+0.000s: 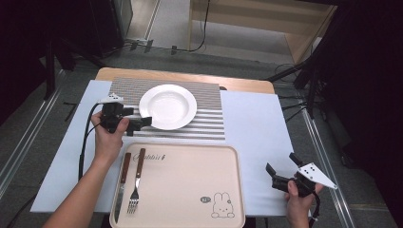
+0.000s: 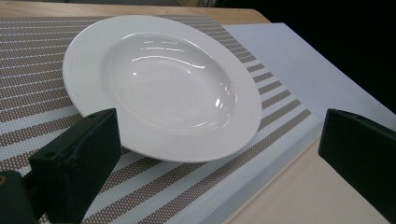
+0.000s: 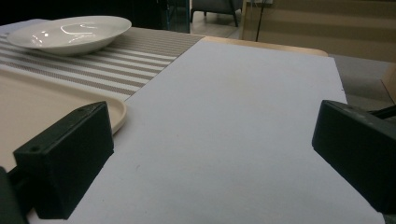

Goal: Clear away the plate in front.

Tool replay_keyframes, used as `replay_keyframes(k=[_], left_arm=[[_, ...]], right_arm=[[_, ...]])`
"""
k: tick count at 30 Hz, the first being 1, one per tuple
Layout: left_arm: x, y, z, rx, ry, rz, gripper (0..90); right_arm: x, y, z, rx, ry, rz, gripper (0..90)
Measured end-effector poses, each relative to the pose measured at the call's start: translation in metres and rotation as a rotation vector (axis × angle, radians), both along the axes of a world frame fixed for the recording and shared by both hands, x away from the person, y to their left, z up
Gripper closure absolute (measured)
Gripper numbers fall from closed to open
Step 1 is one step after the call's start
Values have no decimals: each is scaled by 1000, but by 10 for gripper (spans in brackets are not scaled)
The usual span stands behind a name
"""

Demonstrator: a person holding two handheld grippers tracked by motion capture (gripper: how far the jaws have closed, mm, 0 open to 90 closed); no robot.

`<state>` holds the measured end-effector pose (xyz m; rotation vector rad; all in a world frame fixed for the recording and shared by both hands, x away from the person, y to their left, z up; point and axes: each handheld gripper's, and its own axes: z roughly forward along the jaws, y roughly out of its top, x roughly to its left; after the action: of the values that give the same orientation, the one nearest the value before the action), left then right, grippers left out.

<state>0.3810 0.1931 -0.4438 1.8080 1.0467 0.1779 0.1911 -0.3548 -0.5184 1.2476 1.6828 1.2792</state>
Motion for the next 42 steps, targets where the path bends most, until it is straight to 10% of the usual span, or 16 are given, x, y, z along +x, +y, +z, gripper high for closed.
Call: replay_keyframes(k=[42], left_arm=[[62, -12, -18, 49, 92, 115, 127]], right_arm=[[0, 0, 0, 0, -4, 4, 0]])
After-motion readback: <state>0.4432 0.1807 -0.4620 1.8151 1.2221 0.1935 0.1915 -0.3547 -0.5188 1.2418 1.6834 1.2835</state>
